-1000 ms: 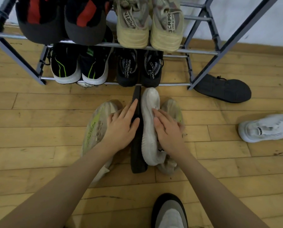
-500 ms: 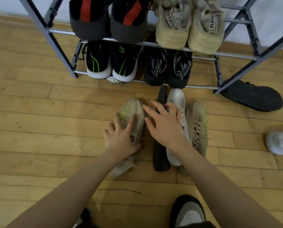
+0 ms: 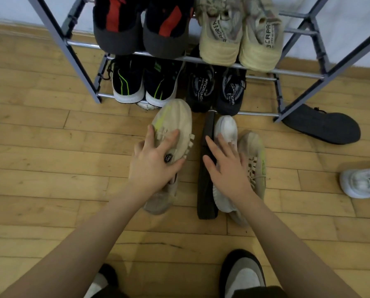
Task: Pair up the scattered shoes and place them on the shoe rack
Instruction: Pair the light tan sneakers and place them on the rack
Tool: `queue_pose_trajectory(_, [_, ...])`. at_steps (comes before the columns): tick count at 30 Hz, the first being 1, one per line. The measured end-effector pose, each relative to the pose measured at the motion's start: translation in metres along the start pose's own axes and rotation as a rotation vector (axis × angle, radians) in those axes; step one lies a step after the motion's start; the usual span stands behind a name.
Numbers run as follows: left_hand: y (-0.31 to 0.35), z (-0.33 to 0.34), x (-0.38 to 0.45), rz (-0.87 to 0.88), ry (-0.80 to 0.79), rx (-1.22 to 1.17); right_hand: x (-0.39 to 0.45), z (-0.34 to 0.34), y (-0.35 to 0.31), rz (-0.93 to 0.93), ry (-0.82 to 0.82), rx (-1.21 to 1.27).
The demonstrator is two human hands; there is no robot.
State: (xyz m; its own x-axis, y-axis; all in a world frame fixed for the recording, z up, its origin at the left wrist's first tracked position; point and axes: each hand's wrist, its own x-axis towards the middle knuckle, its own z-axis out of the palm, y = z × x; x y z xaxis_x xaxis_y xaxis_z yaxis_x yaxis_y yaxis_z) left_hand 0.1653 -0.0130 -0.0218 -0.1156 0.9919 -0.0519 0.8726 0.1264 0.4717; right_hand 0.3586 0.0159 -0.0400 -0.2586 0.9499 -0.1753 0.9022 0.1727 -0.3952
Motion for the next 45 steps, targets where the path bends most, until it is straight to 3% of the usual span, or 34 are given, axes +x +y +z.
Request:
queue_pose_trajectory(6, [0.0,-0.024,-0.003,-0.054,0.032,-0.007,0.017,0.01,-0.028,-0.147,-0.046,0.145])
queue_pose_trajectory(9, [0.004,-0.033,-0.003,-0.074,0.016,-0.005,0.019,0.008,-0.03,-0.206,0.013,0.215])
queue_pose_trajectory(15, [0.035,-0.018,0.001,-0.004,-0.074,0.074,-0.009,-0.004,0.022,0.133,0.215,0.241])
queue_pose_trajectory(22, [0.095,0.029,0.015,0.149,-0.14,0.218,-0.056,0.012,0.08,0.357,-0.009,-0.026])
queue_pose_trajectory(27, [0.106,0.047,0.022,0.258,-0.193,0.396,-0.067,0.022,0.082,0.309,-0.069,0.069])
queue_pose_trajectory(35, [0.082,0.031,0.003,0.322,-0.219,0.274,-0.071,0.03,0.081,0.257,0.024,-0.019])
queue_pose_trajectory(40, [0.07,0.022,-0.013,0.454,-0.311,0.409,-0.092,0.034,0.086,0.165,-0.023,-0.098])
queue_pose_trajectory(45, [0.062,0.019,-0.021,0.518,-0.358,0.554,-0.095,0.029,0.079,0.159,0.004,0.015])
